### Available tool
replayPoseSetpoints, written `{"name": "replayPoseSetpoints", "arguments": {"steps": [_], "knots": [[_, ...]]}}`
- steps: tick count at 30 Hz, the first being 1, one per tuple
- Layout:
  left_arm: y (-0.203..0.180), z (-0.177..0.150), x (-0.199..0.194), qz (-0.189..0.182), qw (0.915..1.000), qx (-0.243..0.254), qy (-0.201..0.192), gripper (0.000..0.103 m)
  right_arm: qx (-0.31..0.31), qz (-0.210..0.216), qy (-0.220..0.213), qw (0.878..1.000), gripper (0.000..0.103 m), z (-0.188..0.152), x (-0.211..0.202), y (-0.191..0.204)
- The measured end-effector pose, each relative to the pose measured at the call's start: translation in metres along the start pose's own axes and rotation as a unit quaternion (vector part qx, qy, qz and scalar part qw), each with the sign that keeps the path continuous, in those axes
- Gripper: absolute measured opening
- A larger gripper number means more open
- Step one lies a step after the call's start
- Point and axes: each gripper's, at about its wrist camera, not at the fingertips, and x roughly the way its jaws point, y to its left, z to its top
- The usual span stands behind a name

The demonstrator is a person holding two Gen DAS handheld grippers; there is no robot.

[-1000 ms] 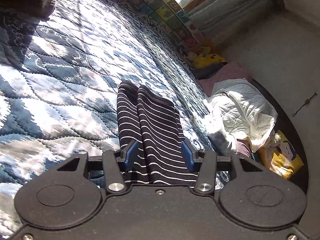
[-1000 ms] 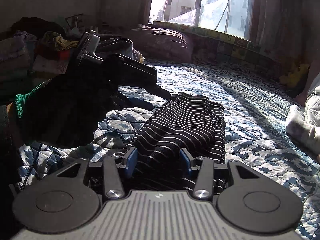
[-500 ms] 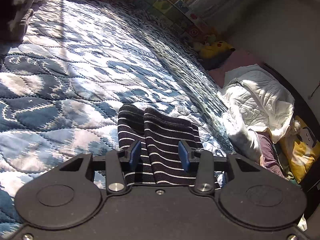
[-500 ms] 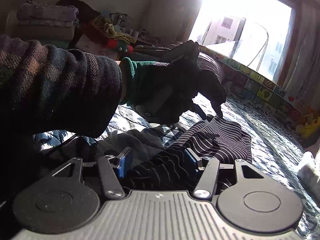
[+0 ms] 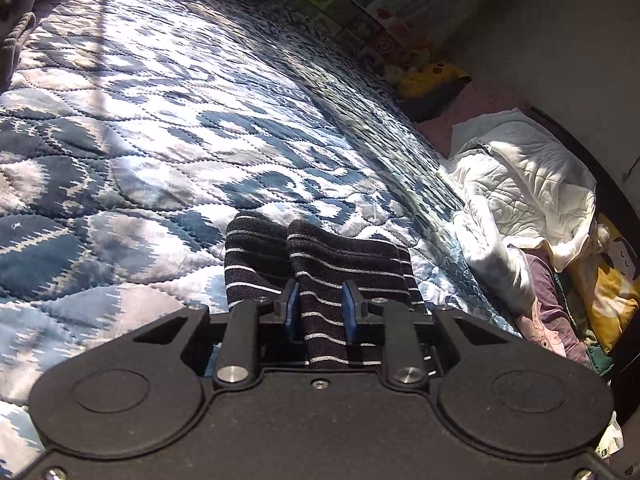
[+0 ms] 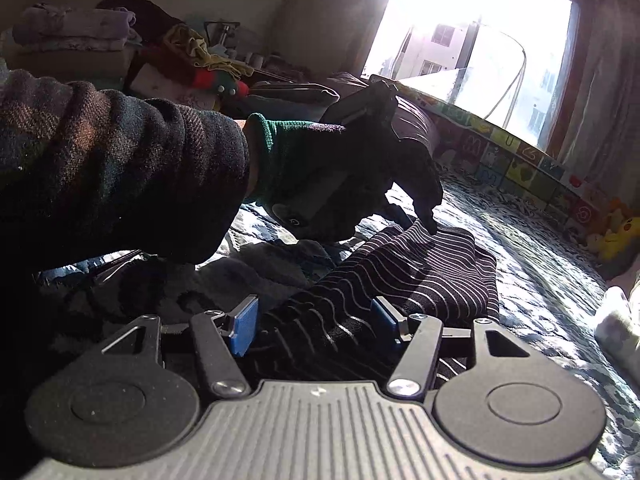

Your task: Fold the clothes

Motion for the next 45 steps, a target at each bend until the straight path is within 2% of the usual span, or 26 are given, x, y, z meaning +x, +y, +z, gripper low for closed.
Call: {"name": "replayPoseSetpoints", "arguments": {"steps": [1, 3, 8, 15, 21, 27, 29, 31, 32, 34, 37, 40, 43, 45], "knots": [[-0.001, 0.0, -0.001, -0.001, 1.0, 0.008, -0.005, 0.003, -0.002, -0.001, -0.001, 1.0, 0.06, 0.0, 0.002, 0.001], [-0.004, 0.001, -0.005, -0.003, 0.9997, 0.018, -0.013, 0.002, -0.007, -0.001, 0.0, 1.0, 0.06, 0.0, 0.006, 0.002], [-0.005, 0.011, -0.022, -0.013, 0.9978, 0.023, -0.061, 0.001, -0.006, 0.014, 0.014, 1.0, 0.06, 0.0, 0.014, 0.006], [0.006, 0.012, -0.01, -0.003, 0.9988, 0.017, -0.045, 0.001, -0.019, 0.038, 0.023, 0.999, 0.061, -0.001, 0.017, 0.015], [0.012, 0.007, -0.006, 0.019, 0.9992, 0.017, -0.03, 0.001, 0.001, 0.06, 0.038, 0.997, 0.062, 0.0, 0.02, 0.01], [0.013, 0.006, -0.01, 0.033, 0.9984, 0.019, -0.041, 0.001, 0.007, 0.067, 0.039, 0.997, 0.063, -0.003, 0.017, 0.007], [0.009, 0.004, -0.006, 0.042, 0.9978, 0.038, -0.035, 0.001, 0.012, 0.07, 0.039, 0.997, 0.063, -0.004, 0.015, 0.005], [0.003, 0.003, -0.003, 0.068, 0.9957, 0.059, -0.02, 0.003, 0.028, 0.077, 0.036, 0.996, 0.063, -0.002, 0.011, -0.001], [-0.001, 0.004, -0.007, 0.074, 0.9945, 0.069, -0.026, 0.007, 0.039, 0.081, 0.033, 0.995, 0.062, -0.002, 0.008, -0.005], [-0.01, 0.007, -0.015, 0.094, 0.9901, 0.094, -0.043, 0.022, 0.061, 0.088, 0.031, 0.994, 0.059, 0.0, 0.003, -0.014], [-0.019, 0.01, -0.024, 0.07, 0.9895, 0.112, -0.057, 0.023, 0.096, 0.089, 0.027, 0.991, 0.053, 0.001, -0.006, -0.035], [-0.031, 0.005, -0.018, 0.032, 0.9873, 0.15, -0.038, 0.023, 0.118, 0.072, 0.02, 0.99, 0.045, 0.004, -0.004, -0.057], [-0.032, -0.001, -0.006, 0.04, 0.9851, 0.167, -0.007, 0.024, 0.13, 0.049, 0.019, 0.99, 0.044, 0.009, 0.007, -0.074], [-0.028, -0.007, 0.004, 0.072, 0.9807, 0.182, 0.01, 0.025, 0.123, 0.039, 0.027, 0.991, 0.044, 0.012, 0.022, -0.083]]}}
